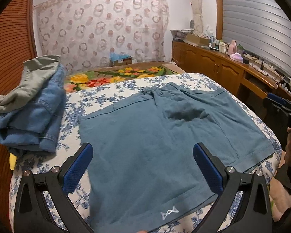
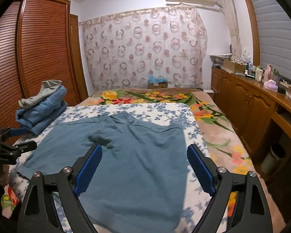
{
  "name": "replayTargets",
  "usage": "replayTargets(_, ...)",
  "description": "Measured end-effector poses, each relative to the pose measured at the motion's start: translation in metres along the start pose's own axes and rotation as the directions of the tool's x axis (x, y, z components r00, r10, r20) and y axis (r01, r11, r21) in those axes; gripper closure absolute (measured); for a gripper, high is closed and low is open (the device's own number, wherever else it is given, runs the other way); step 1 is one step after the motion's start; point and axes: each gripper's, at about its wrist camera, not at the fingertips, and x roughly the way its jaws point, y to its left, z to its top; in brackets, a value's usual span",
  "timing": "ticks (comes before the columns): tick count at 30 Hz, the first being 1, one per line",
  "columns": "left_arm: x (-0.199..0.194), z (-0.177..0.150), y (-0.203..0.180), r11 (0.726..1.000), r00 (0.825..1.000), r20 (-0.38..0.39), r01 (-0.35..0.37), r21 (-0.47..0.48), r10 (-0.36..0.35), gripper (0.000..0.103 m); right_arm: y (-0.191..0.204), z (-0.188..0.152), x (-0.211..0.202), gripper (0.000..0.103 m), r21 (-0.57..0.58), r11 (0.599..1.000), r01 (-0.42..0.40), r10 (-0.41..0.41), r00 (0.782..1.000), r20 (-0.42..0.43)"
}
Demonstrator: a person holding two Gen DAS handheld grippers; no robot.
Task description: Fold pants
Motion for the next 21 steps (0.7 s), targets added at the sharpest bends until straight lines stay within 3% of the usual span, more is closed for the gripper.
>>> replayTargets(9,0.006,0.018,-0.014,0.999,0.999,0.007,0.034,0.036,-0.035,0.0,-0.026,0.016,0.041,0.029,0.04,0.999,-0.027,0.032,0.992,-0.126)
replayTargets(16,0.02,0.014,-0.012,0.998,0.997,-0.044,0.059,0.021,-0.058,0.0,-0.053,0.031,0.08,0.051,0.104,0.995,-0.01,0.037,0.964,-0.262)
replayTargets(21,0.036,0.011,-0.014,0.998,0.995,-0.084,0.063,0.028,-0.06,0.0,-0.067,0.041,0.102,0.061,0.144,0.99,0.005,0.042,0.946,-0.323)
